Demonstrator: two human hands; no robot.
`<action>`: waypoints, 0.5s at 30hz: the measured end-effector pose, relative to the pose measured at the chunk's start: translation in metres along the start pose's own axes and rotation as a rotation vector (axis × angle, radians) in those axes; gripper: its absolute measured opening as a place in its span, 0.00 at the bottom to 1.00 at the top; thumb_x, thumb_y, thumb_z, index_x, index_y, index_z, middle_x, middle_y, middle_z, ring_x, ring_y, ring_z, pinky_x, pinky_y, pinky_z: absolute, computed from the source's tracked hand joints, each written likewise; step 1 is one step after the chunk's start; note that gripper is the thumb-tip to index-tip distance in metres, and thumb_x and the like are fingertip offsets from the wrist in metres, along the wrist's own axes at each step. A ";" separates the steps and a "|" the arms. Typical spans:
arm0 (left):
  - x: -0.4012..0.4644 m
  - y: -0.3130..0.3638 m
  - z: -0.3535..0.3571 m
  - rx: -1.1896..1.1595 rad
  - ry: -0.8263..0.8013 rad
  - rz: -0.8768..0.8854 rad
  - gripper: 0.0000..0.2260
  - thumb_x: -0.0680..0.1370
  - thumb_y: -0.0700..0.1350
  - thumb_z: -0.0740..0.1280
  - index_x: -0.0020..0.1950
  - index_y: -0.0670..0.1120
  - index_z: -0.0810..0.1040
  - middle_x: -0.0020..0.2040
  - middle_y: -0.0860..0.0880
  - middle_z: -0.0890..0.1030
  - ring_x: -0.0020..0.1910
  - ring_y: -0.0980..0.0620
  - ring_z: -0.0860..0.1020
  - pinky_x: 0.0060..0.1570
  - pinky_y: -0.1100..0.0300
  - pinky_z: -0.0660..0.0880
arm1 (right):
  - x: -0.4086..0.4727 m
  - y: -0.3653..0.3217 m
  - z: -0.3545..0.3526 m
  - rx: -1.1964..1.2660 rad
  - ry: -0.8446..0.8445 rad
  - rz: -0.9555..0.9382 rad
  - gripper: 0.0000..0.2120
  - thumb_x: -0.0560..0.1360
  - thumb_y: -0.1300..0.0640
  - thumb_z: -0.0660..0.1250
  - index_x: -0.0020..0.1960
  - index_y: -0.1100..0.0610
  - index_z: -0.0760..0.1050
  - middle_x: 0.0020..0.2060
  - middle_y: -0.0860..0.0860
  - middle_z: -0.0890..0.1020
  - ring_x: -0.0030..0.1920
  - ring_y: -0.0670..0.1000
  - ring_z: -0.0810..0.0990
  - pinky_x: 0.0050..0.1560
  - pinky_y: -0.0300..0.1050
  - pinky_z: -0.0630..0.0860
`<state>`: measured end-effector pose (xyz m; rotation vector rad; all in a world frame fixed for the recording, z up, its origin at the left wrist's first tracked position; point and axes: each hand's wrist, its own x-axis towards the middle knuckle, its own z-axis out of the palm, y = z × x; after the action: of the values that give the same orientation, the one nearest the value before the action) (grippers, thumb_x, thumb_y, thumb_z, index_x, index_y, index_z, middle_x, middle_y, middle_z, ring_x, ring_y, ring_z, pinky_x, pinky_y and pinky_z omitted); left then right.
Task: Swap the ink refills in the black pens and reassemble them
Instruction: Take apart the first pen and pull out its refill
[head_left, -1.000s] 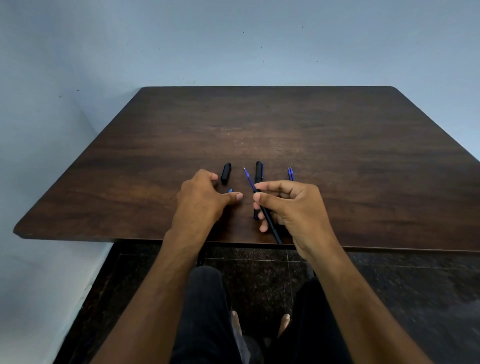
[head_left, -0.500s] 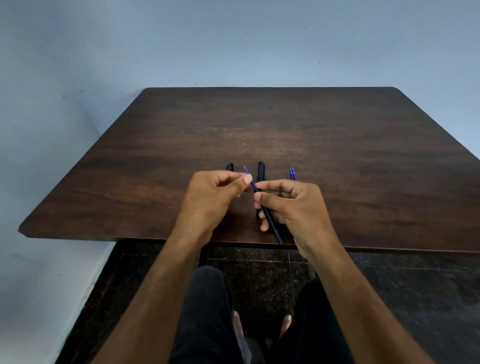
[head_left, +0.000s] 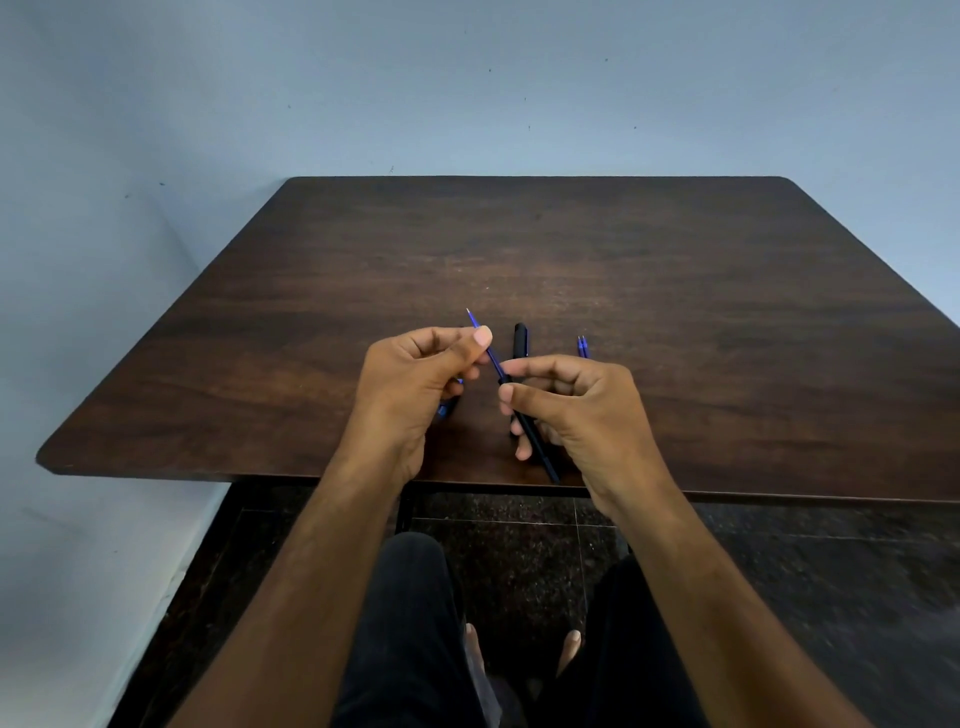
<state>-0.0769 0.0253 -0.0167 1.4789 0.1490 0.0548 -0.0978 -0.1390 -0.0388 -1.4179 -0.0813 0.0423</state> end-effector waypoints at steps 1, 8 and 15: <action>0.000 0.001 0.000 -0.021 0.002 0.002 0.07 0.74 0.44 0.75 0.47 0.40 0.86 0.39 0.47 0.85 0.36 0.56 0.79 0.41 0.61 0.75 | 0.000 0.000 0.000 -0.002 -0.003 -0.002 0.08 0.74 0.66 0.76 0.52 0.58 0.85 0.35 0.56 0.85 0.32 0.54 0.80 0.31 0.48 0.79; 0.006 0.006 -0.008 -0.114 0.037 0.035 0.05 0.79 0.43 0.71 0.50 0.42 0.83 0.44 0.44 0.88 0.39 0.52 0.83 0.40 0.62 0.80 | 0.000 0.002 0.000 0.002 -0.010 0.010 0.10 0.74 0.66 0.76 0.55 0.60 0.85 0.35 0.56 0.85 0.31 0.52 0.80 0.30 0.45 0.79; 0.009 0.010 -0.018 -0.143 0.150 0.121 0.04 0.78 0.44 0.72 0.45 0.44 0.83 0.40 0.46 0.87 0.34 0.55 0.80 0.40 0.61 0.79 | 0.002 0.001 0.004 -0.042 -0.020 0.020 0.06 0.74 0.65 0.76 0.51 0.60 0.86 0.35 0.55 0.86 0.31 0.51 0.81 0.31 0.44 0.80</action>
<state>-0.0698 0.0457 -0.0088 1.3395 0.1735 0.2698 -0.0964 -0.1349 -0.0386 -1.4606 -0.0847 0.0713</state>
